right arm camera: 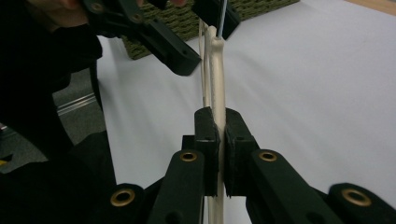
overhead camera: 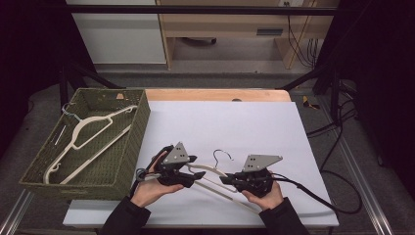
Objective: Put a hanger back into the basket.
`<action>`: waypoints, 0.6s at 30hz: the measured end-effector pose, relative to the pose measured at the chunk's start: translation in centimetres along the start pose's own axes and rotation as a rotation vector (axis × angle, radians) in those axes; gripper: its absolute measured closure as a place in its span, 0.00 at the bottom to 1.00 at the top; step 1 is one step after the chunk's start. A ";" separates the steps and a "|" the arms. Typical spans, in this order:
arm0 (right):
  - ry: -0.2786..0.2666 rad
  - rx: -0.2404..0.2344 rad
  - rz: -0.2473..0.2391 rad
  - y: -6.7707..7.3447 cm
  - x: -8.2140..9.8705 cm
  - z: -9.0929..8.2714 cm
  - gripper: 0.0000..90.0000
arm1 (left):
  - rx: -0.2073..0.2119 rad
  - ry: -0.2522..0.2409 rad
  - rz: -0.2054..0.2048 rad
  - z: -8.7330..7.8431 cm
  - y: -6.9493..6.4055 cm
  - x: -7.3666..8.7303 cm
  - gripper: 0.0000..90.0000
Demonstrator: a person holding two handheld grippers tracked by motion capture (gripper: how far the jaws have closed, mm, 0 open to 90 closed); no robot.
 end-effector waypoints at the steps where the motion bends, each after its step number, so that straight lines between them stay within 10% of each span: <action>1: 0.005 -0.008 -0.005 0.1 0.0 0.1 0.97 | 0.008 0.013 0.016 0.1 -0.1 0.0 0.51; 9: 0.029 -0.041 -0.013 0.4 0.0 0.5 0.95 | 0.027 0.085 0.090 0.2 -0.6 0.2 0.74; 18: 0.009 0.081 -0.028 -0.1 -0.1 0.1 0.80 | 0.083 0.109 0.101 -0.4 -1.5 -0.1 0.90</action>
Point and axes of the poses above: each handheld gripper's, and its own axes: z roughly forward along the jaws, x roughly out of its underside, y roughly to its left, the point moved 3 cm from there along z, roughly forward along the jaws, and after that the axes turned 12 degrees about -x, right-handed, at the moved point
